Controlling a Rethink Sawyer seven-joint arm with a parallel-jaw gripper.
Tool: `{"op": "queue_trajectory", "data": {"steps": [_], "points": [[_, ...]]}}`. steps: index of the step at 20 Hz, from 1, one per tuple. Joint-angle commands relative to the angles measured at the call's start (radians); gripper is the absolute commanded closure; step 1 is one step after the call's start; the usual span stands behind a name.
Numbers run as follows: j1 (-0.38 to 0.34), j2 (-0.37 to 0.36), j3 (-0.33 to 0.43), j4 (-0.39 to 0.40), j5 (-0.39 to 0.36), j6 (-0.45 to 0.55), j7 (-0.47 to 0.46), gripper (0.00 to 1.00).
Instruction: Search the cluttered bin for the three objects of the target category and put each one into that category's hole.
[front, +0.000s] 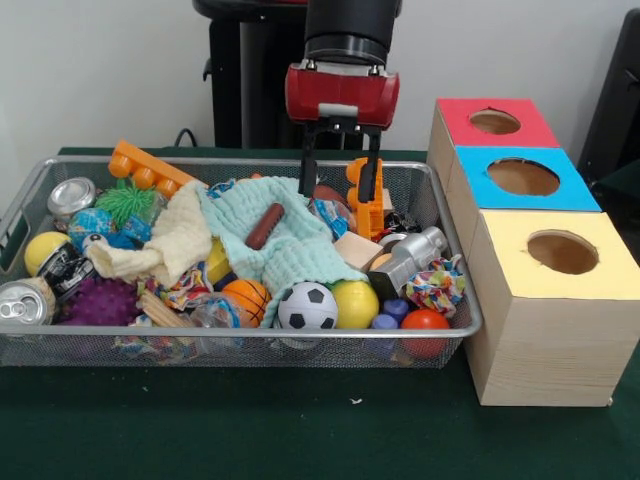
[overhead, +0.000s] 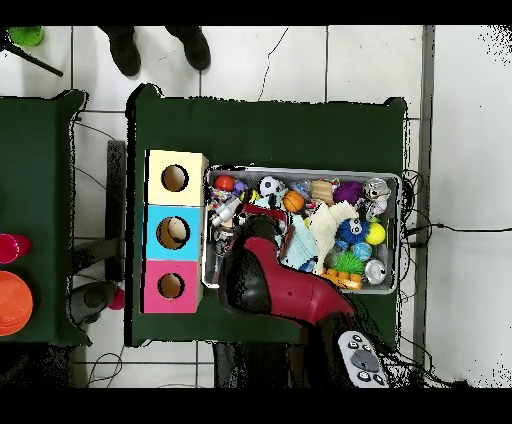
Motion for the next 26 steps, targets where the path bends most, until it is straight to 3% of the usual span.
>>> {"op": "queue_trajectory", "data": {"steps": [1, 5, 15, 19, 26], "points": [[0.05, -0.014, -0.058, -0.07, 0.019, 0.397, 0.006, 0.0], [0.037, -0.018, -0.049, -0.064, -0.003, 0.368, 0.047, 0.0], [0.046, -0.015, -0.063, -0.082, -0.032, 0.401, 0.093, 0.0], [0.05, -0.018, -0.068, -0.08, -0.01, 0.439, 0.104, 0.0], [-0.041, -0.041, 0.054, -0.021, 0.019, 0.363, 0.193, 0.0]]}}
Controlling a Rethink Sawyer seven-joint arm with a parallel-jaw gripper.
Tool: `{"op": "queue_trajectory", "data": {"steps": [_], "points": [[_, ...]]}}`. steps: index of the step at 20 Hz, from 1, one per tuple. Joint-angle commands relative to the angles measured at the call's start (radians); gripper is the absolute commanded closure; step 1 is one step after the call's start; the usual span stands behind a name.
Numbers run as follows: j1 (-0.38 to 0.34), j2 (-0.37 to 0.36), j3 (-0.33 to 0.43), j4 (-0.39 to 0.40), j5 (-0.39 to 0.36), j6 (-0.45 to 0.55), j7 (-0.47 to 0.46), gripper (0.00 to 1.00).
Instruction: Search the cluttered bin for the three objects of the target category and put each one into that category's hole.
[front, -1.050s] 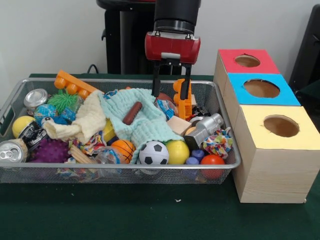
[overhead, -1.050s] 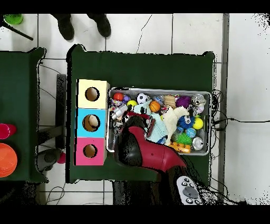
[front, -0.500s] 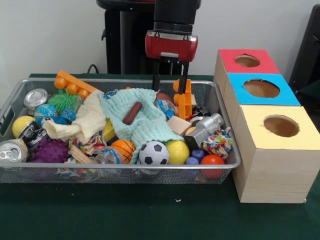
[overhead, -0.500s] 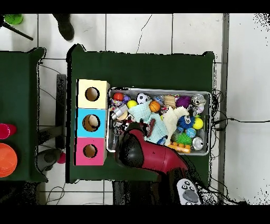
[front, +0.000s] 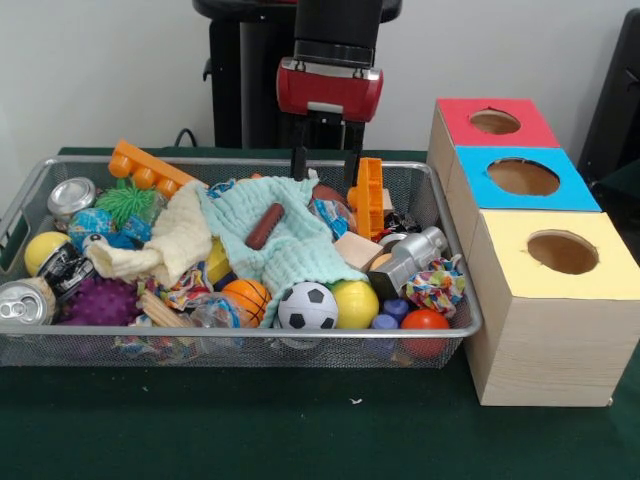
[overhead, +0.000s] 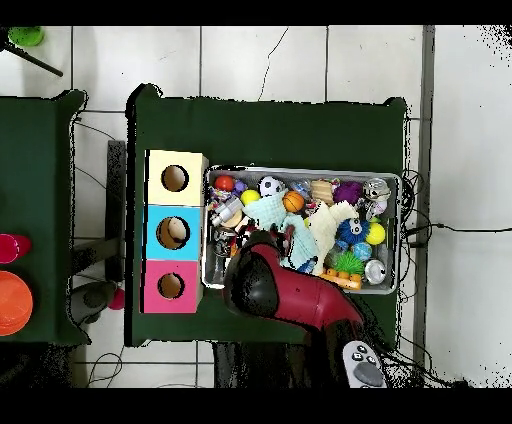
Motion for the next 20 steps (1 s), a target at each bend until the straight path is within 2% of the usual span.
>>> {"op": "queue_trajectory", "data": {"steps": [1, 6, 10, 20], "points": [[-0.073, -0.021, 0.129, 0.001, 0.018, 0.014, 0.199, 0.0], [-0.071, -0.012, 0.134, 0.014, 0.031, -0.041, 0.236, 0.0], [-0.001, -0.014, 0.077, -0.003, 0.075, -0.026, 0.246, 0.0], [0.191, 0.044, -0.058, -0.071, 0.233, 0.008, 0.256, 0.0]]}}
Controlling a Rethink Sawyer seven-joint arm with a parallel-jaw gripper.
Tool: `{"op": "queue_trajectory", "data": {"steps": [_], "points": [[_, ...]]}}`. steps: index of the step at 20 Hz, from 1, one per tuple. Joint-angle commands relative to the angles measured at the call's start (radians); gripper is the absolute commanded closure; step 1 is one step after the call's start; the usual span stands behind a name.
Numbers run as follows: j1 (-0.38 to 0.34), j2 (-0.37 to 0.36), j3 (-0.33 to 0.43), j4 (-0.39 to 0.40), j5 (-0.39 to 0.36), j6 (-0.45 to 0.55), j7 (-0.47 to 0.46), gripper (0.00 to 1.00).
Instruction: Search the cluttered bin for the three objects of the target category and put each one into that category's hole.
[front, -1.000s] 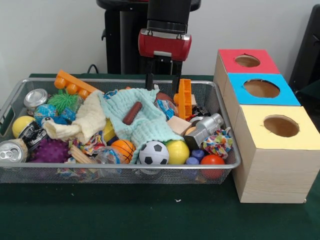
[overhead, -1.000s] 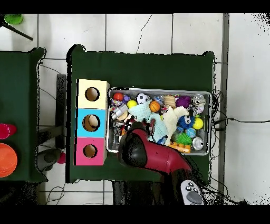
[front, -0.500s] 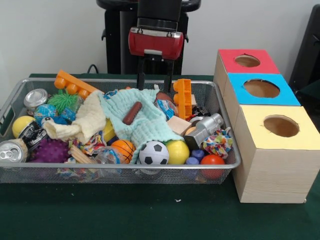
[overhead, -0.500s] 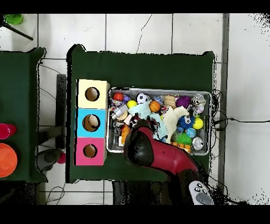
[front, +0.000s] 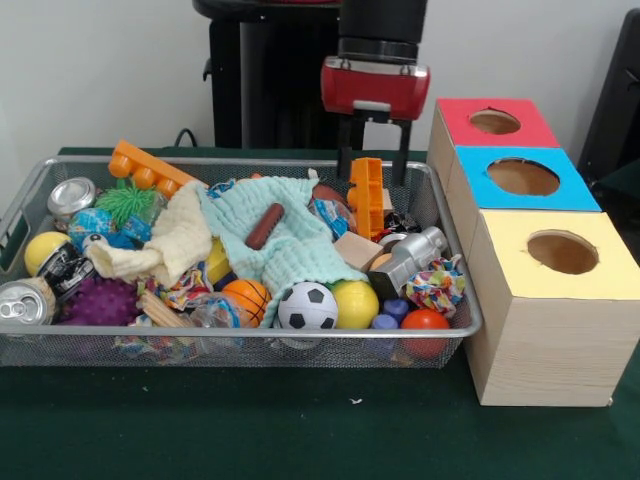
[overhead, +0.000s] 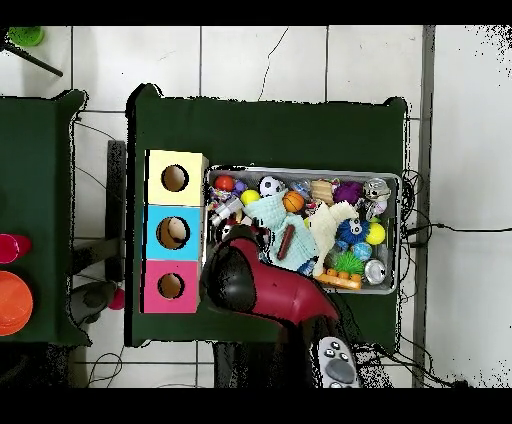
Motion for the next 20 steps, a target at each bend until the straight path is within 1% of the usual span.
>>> {"op": "queue_trajectory", "data": {"steps": [1, 4, 9, 13, 15, 20], "points": [[0.106, 0.052, -0.06, -0.074, 0.138, 0.012, 0.257, 0.0], [0.119, 0.062, -0.061, -0.077, 0.159, 0.001, 0.249, 0.0], [0.106, 0.091, -0.071, -0.068, 0.161, -0.078, 0.244, 0.0], [0.093, 0.115, -0.07, -0.069, 0.158, -0.11, 0.242, 0.0], [0.091, 0.123, -0.084, -0.072, 0.154, -0.11, 0.23, 0.0], [0.091, 0.124, -0.101, -0.081, 0.148, -0.158, 0.224, 0.0]]}}
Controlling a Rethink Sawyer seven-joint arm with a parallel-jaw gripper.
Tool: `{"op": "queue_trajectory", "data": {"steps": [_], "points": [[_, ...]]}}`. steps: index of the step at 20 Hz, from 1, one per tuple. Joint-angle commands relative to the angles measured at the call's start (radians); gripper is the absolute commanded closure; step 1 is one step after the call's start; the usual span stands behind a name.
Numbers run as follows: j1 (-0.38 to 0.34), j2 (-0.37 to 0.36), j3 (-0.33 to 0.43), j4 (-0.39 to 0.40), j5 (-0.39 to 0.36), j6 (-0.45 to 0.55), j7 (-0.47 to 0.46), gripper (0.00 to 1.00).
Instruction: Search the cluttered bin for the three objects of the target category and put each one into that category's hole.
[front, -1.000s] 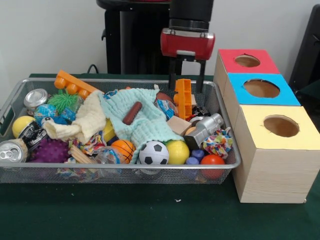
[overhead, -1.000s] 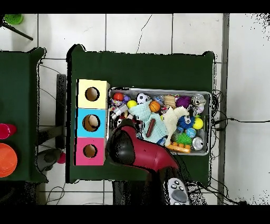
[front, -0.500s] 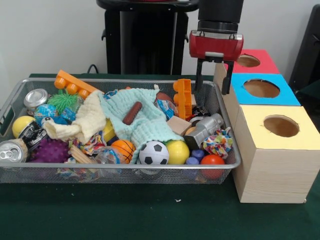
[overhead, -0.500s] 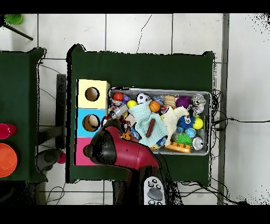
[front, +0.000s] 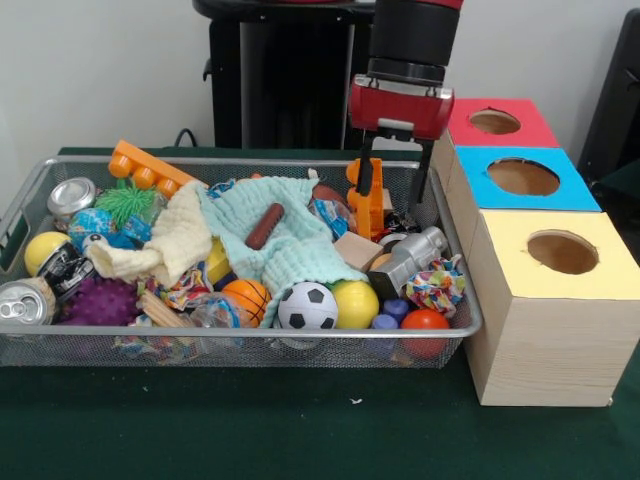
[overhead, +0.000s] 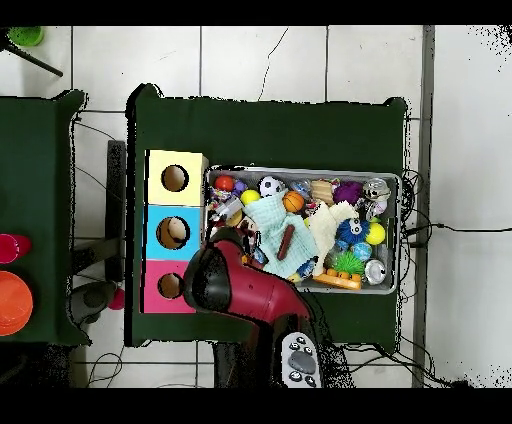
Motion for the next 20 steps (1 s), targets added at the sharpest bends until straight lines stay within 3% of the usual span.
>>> {"op": "queue_trajectory", "data": {"steps": [1, 8, 20], "points": [[-0.033, 0.041, -0.012, -0.066, 0.043, -0.087, 0.228, 0.0], [-0.046, 0.005, 0.034, -0.049, 0.051, -0.071, 0.248, 0.0], [-0.038, 0.017, 0.061, -0.056, 0.066, -0.075, 0.253, 0.0]]}}
